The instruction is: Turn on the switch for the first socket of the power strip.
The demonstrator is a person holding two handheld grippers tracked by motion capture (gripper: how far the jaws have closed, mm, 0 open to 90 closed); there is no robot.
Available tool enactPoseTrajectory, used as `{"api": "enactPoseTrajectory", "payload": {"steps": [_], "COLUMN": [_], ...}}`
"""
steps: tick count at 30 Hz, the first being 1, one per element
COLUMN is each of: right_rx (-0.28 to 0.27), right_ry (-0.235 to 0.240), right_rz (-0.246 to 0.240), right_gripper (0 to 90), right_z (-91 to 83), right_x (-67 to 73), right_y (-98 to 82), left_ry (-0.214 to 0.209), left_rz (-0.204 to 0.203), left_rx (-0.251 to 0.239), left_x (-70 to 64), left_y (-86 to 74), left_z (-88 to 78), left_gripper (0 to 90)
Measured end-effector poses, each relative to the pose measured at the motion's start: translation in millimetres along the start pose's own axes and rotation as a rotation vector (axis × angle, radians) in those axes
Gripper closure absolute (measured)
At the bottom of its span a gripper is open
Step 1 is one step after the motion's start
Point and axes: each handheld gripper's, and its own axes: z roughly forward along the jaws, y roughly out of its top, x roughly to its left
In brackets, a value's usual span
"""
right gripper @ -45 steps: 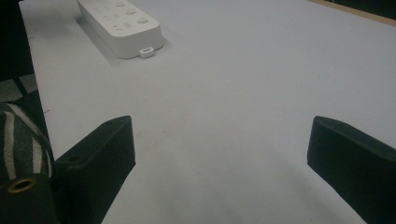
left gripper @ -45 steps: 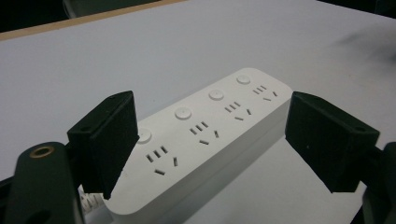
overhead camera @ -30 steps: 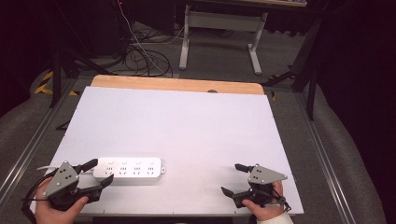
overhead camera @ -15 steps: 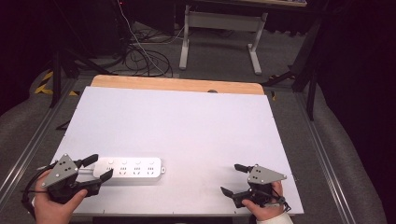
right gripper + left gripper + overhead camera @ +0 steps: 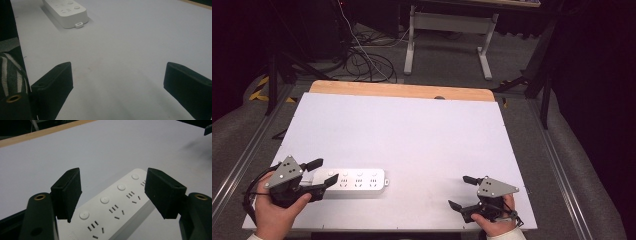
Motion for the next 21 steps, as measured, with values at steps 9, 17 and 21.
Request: {"api": "enactPoseTrajectory", "payload": {"steps": [9, 17, 21], "right_rx": [0.002, -0.003, -0.002], "right_ry": [0.001, 0.005, 0.005], "right_rz": [0.0, 0.0, 0.0], "right_gripper": [9.4, 9.5, 9.5], "right_z": [0.0, -0.4, -0.1], "right_x": [-0.3, -0.9, -0.8], "right_y": [-0.2, -0.4, -0.5], "left_ry": [-0.017, -0.023, -0.041], "left_rz": [0.008, 0.006, 0.003], "left_rx": [0.01, 0.02, 0.024], "left_x": [3.0, 6.5, 9.7], "left_y": [7.3, 9.3, 10.1], "left_z": [8.7, 14.7, 13.5], "left_gripper": [32.7, 33.6, 44.5]}}
